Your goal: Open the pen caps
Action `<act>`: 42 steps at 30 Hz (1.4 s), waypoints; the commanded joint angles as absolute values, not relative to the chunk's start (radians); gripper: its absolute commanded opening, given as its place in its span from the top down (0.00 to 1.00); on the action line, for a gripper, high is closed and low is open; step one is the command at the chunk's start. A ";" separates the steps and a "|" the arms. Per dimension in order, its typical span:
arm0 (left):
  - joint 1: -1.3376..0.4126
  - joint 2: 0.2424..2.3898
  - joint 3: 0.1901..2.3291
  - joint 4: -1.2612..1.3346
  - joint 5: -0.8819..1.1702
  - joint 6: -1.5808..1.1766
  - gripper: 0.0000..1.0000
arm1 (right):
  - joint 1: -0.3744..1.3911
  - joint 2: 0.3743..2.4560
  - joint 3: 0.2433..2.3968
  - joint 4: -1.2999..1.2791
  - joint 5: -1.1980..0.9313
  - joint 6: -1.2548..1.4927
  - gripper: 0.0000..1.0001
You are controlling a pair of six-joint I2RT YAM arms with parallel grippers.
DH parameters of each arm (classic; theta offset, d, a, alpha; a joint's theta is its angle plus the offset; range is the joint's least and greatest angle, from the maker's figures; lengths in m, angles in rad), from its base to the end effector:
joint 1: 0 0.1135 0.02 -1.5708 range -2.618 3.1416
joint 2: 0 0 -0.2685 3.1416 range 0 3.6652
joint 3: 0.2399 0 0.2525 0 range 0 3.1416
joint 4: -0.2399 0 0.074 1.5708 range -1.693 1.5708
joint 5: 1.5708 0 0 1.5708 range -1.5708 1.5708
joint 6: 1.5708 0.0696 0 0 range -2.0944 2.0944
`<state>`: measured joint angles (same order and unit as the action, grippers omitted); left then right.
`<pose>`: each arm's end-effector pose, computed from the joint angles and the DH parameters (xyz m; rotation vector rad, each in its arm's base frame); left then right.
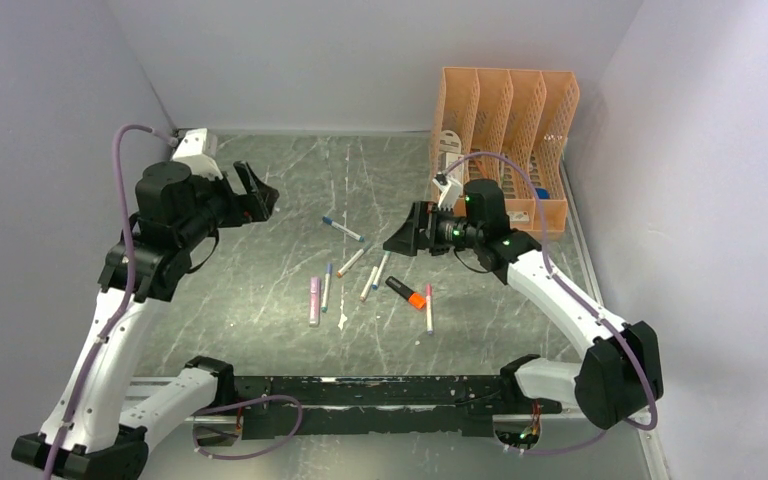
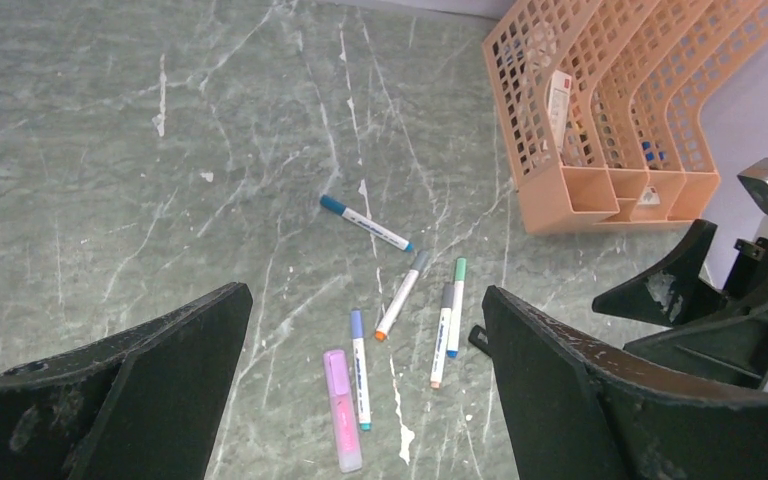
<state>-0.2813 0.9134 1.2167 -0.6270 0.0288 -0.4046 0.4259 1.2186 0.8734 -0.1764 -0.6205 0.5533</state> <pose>0.1995 -0.0597 0.4109 -0.0987 1.9223 -0.4916 0.2490 0.1574 0.2739 -0.2662 2.2129 1.2164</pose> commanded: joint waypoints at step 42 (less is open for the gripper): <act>-0.152 1.043 1.140 -0.227 0.527 -0.826 0.01 | 0.451 1.048 0.810 -0.330 -0.473 0.465 0.00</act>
